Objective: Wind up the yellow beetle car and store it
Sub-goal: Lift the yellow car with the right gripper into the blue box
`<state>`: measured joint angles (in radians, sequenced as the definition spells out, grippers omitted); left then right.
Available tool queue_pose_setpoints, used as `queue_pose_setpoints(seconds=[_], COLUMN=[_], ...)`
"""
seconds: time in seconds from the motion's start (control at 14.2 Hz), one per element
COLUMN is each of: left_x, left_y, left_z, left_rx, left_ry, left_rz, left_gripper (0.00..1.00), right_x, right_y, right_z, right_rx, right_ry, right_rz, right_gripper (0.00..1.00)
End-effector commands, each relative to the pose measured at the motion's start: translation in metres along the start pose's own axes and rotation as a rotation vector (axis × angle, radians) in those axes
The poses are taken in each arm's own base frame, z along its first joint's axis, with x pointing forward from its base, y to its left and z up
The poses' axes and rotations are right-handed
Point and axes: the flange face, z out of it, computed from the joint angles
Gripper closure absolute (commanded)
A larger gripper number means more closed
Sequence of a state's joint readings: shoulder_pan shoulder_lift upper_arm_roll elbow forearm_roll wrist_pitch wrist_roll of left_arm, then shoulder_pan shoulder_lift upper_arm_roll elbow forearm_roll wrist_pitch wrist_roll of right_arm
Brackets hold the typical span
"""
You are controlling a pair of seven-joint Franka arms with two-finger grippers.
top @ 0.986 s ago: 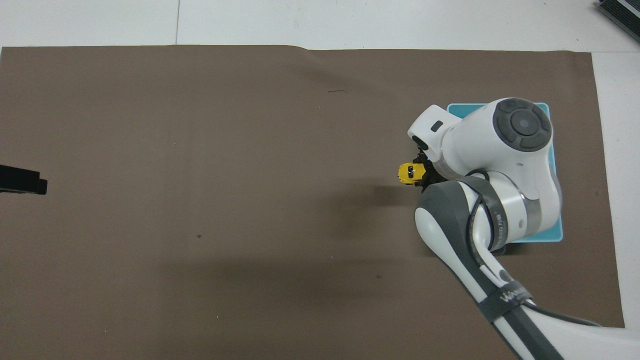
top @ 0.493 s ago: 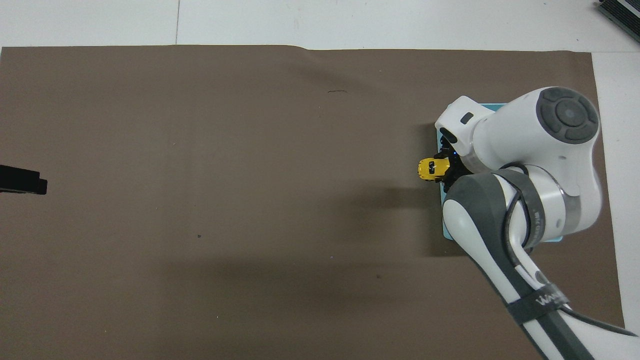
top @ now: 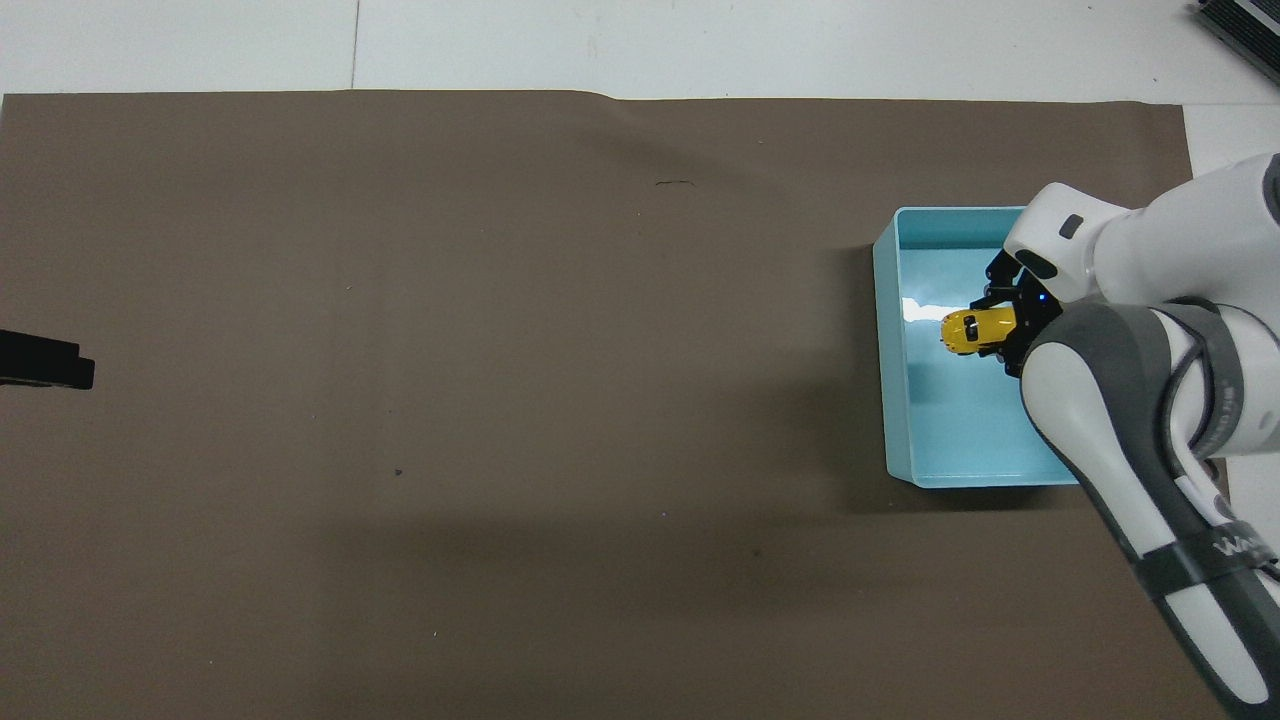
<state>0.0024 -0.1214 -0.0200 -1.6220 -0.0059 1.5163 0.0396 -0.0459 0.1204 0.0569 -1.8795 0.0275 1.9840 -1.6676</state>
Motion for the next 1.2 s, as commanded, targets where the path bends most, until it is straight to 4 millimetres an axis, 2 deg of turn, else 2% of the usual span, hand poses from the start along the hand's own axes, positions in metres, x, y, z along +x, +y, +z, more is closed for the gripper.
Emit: queue_pose_setpoints(seconds=[0.0,0.14,0.28,0.7,0.99,1.13], left_x=[-0.006,-0.006,-0.006,-0.006,-0.006,-0.006], left_y=[0.001,0.001,0.001,0.001,0.001,0.001], left_z=[-0.006,-0.006,-0.006,-0.006,-0.006,-0.006], left_rx=[-0.011,-0.011,-0.011,-0.011,-0.011,-0.011], left_ry=[-0.005,-0.005,-0.005,-0.006,-0.006,-0.006], left_rz=[-0.010,-0.010,-0.010,-0.010,-0.010,-0.010], left_gripper=[0.00,0.00,0.00,0.00,0.00,0.00], right_x=[-0.009,-0.017,-0.018,-0.017,-0.031,-0.029], right_y=[-0.021,-0.023,-0.029,-0.030,-0.034,-0.034], right_z=[0.001,0.002,0.008,0.018,0.047,0.048], right_rx=[0.006,0.001,-0.023,-0.039,-0.030,-0.038], right_ry=[-0.010,-0.018,-0.025,-0.030,-0.029,-0.030], right_rz=[-0.023,-0.019,-0.019,-0.020,-0.014,-0.019], right_gripper=[0.97,0.97,0.97,0.97,0.97,0.97])
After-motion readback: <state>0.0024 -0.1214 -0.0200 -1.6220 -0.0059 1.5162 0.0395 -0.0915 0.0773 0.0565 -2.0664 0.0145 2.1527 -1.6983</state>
